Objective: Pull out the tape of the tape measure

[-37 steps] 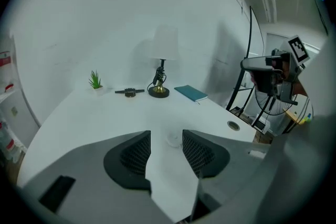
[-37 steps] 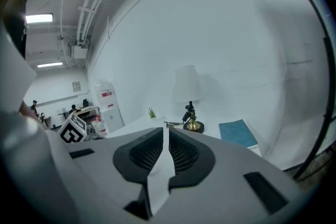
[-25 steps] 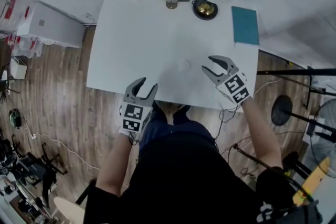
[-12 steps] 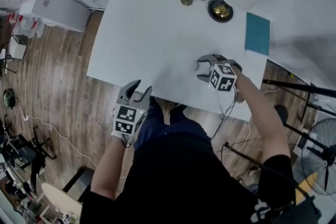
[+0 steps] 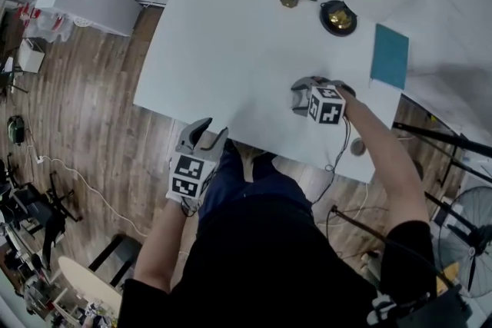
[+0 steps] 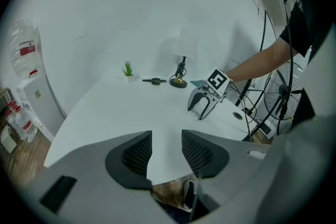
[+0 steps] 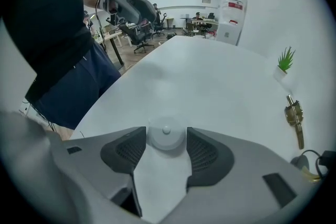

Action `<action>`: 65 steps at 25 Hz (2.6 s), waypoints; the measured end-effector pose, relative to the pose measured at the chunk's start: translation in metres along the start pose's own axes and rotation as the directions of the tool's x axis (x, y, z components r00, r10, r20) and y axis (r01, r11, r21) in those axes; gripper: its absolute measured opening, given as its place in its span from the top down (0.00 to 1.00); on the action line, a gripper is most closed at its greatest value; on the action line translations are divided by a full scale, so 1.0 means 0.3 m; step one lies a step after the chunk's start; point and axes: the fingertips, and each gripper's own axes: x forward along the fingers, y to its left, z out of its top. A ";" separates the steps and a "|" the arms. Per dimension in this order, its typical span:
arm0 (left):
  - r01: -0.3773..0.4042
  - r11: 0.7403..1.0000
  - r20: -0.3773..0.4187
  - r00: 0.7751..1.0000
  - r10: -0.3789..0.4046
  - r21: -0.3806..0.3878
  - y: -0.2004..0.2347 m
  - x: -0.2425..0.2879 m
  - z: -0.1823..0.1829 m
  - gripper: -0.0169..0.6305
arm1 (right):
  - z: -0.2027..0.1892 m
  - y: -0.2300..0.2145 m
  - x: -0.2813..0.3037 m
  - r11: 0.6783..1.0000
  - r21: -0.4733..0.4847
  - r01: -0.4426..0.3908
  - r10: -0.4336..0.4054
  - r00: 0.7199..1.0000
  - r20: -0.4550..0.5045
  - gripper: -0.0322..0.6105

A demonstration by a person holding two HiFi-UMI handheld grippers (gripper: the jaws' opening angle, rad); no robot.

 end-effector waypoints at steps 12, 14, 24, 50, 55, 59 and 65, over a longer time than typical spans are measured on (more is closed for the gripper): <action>0.096 0.995 0.089 0.992 -0.093 -0.034 -0.031 0.006 0.154 0.70 | 0.128 -0.075 -0.156 0.924 0.313 0.222 -0.289 0.939 0.187 0.61; 0.131 0.990 0.114 0.986 -0.125 -0.048 -0.045 0.014 0.206 0.70 | 0.173 -0.088 -0.235 0.889 0.371 0.269 -0.364 0.906 0.217 0.61; 0.151 0.932 0.283 0.926 -0.250 0.330 -0.189 -0.064 0.615 0.76 | 0.355 -0.087 -0.729 0.699 0.648 0.301 -0.650 0.645 0.402 0.61; 0.306 0.608 0.191 0.765 -0.615 0.733 -0.459 -0.210 0.828 0.93 | 0.572 0.014 -1.000 0.747 0.659 0.082 -0.560 0.612 0.558 0.61; 0.406 0.650 0.240 0.699 -0.673 0.642 -0.441 -0.244 0.840 0.96 | 0.609 0.016 -0.983 0.758 0.653 0.008 -0.516 0.618 0.592 0.61; 0.572 0.683 0.239 0.660 -0.712 0.454 -0.403 -0.271 0.847 0.96 | 0.642 0.021 -1.000 0.787 0.616 -0.045 -0.480 0.582 0.657 0.60; 0.685 0.626 0.273 0.564 -0.779 0.373 -0.379 -0.298 0.849 0.96 | 0.663 0.042 -1.004 0.818 0.569 -0.081 -0.455 0.515 0.727 0.61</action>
